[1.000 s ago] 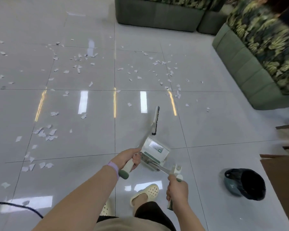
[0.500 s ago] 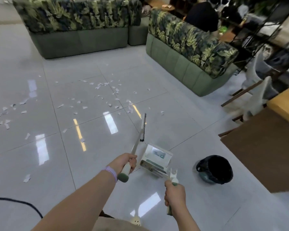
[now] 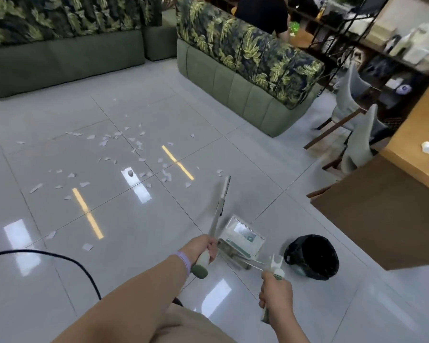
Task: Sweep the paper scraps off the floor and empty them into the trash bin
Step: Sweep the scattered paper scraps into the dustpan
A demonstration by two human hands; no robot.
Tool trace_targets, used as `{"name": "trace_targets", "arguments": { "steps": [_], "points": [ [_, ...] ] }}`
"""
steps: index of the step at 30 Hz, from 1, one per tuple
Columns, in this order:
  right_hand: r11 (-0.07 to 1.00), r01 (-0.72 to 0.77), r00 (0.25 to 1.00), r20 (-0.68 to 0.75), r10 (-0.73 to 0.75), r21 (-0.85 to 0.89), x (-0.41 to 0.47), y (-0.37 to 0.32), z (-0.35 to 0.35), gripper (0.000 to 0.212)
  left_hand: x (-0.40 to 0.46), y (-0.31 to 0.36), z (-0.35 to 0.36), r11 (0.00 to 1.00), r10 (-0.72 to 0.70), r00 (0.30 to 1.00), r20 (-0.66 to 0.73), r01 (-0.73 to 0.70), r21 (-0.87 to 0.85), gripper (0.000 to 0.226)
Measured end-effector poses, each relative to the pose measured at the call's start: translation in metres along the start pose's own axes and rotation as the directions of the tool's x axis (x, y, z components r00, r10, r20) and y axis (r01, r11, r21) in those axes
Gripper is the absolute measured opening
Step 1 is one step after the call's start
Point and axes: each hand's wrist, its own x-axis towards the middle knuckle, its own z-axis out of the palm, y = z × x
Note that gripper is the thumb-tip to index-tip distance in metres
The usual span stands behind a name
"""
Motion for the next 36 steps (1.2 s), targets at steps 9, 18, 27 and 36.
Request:
{"name": "trace_targets", "arguments": {
  "steps": [9, 18, 27, 36],
  "points": [
    [0.991, -0.058, 0.985, -0.154, 0.076, 0.118, 0.035, -0.085, 0.076, 0.018, 0.018, 0.162, 0.046, 0.995, -0.104, 0.987, 0.121, 0.103, 0.015, 0.029],
    [0.992, -0.067, 0.981, -0.176, 0.085, 0.106, 0.09, -0.154, 0.097, 0.018, 0.058, 0.244, 0.097, 0.977, -0.128, 0.988, 0.088, 0.11, 0.184, 0.03],
    [0.999, -0.039, 0.996, -0.08, 0.039, 0.008, 0.207, -0.246, 0.09, 0.018, 0.123, 0.29, 0.164, 0.983, -0.162, 0.987, -0.003, 0.162, 0.085, 0.031],
    [0.989, 0.009, 0.998, 0.062, 0.001, -0.151, 0.31, -0.332, 0.064, 0.017, 0.181, 0.317, 0.236, 0.991, -0.125, 0.984, -0.13, 0.118, -0.06, 0.023]
  ]
}}
